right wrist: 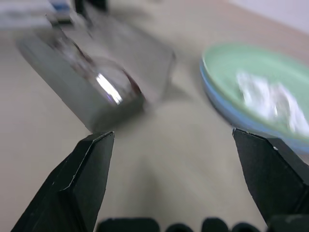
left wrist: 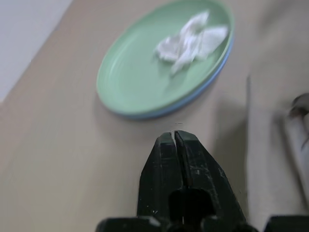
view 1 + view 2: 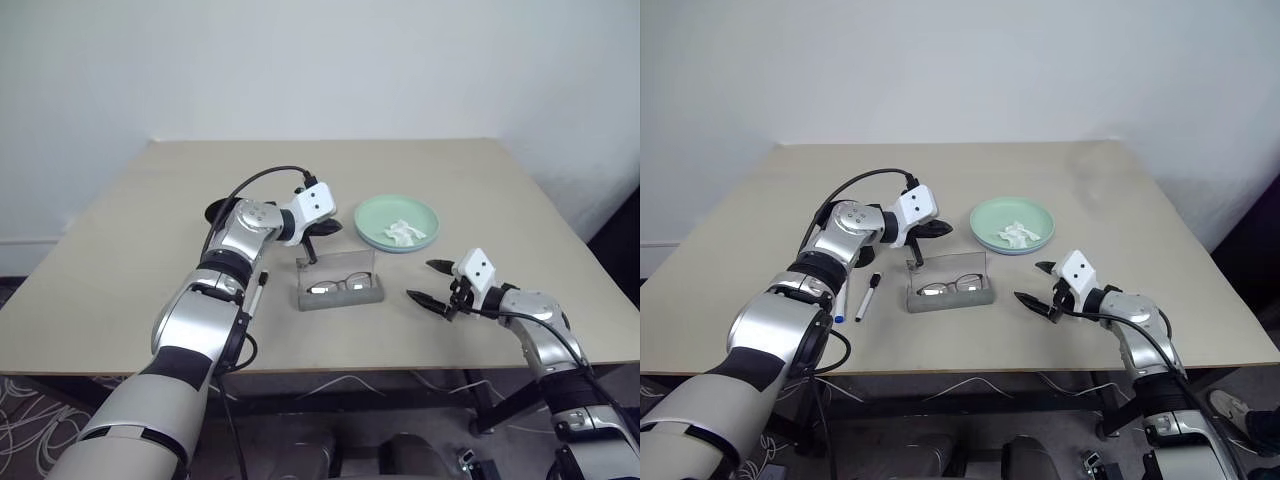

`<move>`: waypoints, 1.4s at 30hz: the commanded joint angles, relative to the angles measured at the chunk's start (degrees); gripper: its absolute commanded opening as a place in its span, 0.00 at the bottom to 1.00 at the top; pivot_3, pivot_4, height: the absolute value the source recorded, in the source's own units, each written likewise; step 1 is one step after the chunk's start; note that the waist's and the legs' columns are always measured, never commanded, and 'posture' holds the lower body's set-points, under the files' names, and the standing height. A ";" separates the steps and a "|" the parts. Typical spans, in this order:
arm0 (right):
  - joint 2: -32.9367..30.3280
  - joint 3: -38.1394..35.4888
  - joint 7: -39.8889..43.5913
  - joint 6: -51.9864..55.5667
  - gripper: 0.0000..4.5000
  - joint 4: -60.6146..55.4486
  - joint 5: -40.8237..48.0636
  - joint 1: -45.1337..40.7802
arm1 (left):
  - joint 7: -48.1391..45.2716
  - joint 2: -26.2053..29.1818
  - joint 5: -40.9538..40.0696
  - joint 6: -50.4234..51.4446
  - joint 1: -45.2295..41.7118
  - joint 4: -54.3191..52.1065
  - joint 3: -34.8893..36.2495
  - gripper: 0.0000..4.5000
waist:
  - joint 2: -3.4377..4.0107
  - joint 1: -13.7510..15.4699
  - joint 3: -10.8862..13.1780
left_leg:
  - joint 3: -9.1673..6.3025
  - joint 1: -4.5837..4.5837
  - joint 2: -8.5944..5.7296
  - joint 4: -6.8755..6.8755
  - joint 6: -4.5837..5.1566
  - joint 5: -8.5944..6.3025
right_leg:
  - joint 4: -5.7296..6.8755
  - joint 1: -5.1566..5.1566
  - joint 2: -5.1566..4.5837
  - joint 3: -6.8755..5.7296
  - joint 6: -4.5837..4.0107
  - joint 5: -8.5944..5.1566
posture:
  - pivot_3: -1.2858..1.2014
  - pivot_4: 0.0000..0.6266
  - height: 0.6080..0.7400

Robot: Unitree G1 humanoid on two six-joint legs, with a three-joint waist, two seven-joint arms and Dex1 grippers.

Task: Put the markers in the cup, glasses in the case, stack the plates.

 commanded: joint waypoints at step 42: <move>1.08 0.90 0.53 2.89 0.95 -5.16 2.45 -3.16 | 13.62 1.02 -6.83 44.46 36.76 -63.99 11.58 0.00 | 0.06 -0.03 -0.07 | 0.00 0.20 0.00 0.06 0.04 -0.03 | 0.04 0.04 0.01 0.14 0.03 0.04 | 0.52 0.00 0.97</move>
